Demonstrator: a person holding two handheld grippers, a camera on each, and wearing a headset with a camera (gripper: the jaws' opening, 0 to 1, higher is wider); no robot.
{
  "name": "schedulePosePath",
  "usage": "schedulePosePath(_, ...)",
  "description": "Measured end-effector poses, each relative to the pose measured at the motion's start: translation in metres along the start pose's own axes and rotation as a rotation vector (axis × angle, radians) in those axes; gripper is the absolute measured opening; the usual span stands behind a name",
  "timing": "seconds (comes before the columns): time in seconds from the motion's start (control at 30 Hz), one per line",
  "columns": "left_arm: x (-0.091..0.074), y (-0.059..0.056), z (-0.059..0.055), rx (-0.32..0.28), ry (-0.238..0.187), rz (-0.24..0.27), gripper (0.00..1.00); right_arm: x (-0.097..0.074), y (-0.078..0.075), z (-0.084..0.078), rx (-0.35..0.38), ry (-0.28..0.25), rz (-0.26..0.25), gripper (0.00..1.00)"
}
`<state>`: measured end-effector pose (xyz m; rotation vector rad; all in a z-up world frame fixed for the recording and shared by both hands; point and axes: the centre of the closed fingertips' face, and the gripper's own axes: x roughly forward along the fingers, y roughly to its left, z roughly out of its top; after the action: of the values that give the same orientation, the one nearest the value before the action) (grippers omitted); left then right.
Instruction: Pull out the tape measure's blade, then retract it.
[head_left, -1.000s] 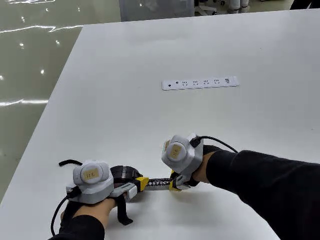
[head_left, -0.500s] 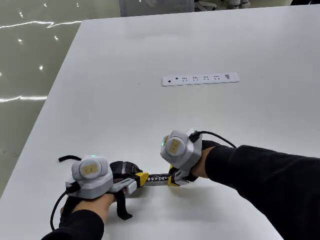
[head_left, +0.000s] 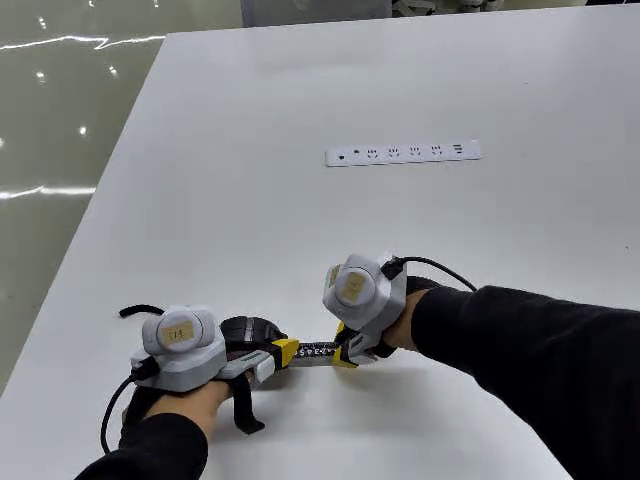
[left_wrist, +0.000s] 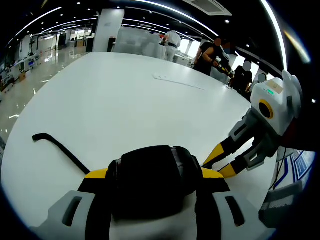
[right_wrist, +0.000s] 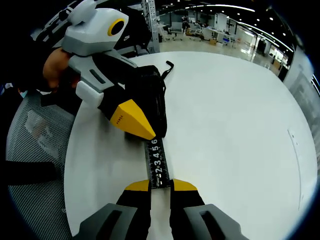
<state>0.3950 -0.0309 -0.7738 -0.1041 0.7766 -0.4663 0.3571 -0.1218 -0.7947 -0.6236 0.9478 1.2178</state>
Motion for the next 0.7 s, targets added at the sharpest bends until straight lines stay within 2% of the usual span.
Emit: schedulePosePath(0.7,-0.0005,-0.0004,0.0003,-0.007,-0.005,-0.005,0.63,0.0038,0.0026,0.0081,0.014,-0.026,0.003,0.09)
